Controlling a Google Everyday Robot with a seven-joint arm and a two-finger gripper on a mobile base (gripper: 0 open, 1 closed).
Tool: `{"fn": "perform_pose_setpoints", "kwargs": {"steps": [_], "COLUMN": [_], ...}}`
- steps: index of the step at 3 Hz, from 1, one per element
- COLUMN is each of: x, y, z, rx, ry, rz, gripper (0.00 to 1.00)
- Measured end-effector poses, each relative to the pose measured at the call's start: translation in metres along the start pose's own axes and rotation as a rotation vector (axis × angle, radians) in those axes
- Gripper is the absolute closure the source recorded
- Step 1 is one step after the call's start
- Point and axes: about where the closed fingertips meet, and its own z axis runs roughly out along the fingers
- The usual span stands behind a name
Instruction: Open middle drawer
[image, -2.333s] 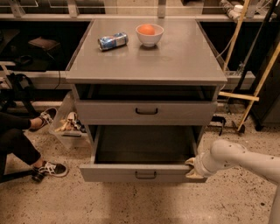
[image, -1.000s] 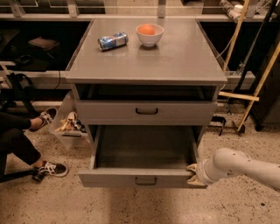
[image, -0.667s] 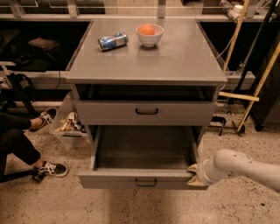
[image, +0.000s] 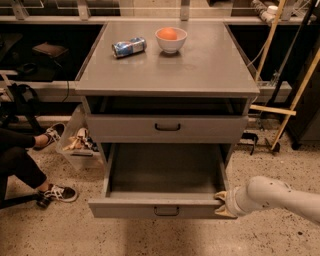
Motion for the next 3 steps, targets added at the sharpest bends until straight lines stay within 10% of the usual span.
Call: {"fn": "perform_pose_setpoints", "kwargs": {"steps": [3], "x": [0.001], "y": [0.037], "z": [0.000], "rx": [0.033], "ry": [-0.033], "rz": [0.027], "gripper": [1.00]}}
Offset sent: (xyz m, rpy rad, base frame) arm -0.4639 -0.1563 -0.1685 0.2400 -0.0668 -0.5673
